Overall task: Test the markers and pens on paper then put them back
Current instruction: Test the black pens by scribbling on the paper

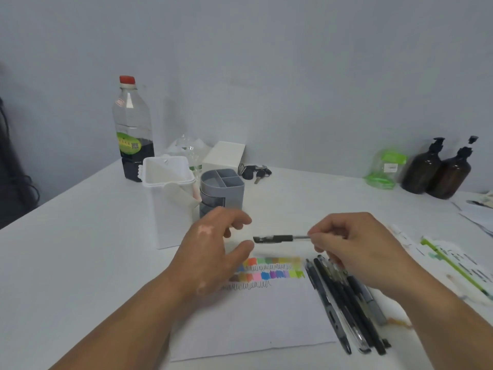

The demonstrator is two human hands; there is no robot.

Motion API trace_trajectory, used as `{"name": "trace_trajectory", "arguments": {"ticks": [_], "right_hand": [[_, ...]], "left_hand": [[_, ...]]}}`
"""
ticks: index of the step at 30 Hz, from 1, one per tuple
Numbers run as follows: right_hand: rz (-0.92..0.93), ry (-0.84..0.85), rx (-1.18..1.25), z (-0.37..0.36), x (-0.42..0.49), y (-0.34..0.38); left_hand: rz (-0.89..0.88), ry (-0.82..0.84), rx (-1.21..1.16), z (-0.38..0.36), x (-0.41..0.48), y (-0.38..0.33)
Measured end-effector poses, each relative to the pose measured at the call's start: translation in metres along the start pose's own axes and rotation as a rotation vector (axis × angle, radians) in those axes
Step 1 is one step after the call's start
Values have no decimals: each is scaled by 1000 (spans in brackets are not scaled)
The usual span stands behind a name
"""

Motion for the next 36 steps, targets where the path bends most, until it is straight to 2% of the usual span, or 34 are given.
{"name": "trace_trajectory", "arguments": {"ticks": [5, 14, 21, 29, 31, 34, 36], "right_hand": [[-22, -36, 219, -18, -20, 7], [-68, -171, 731, -47, -22, 1], [32, -79, 583, -64, -23, 6], [55, -55, 659, -66, -24, 10], [71, -122, 659, -61, -23, 11], [-44, -336, 812, -45, -20, -1], [-109, -342, 847, -40, -19, -7]], "left_hand": [[-77, 223, 14, -13, -12, -10], [-149, 295, 83, -23, -18, -23], [-184, 373, 2, -26, -25, -34], [-246, 329, -33, -21, -21, -31], [-234, 332, -43, -21, -20, -29], [-126, 280, 27, -19, -11, -13], [-39, 269, 93, -18, -5, -1]]}}
Point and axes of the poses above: each hand's wrist, its own x-axis towards the middle knuckle, its own z-axis out of the back of the hand, y = z × x, the point moved 4 cm from there along x, towards the middle knuckle, and after that the axes turned 14 degrees about z, right-handed, at the moved point
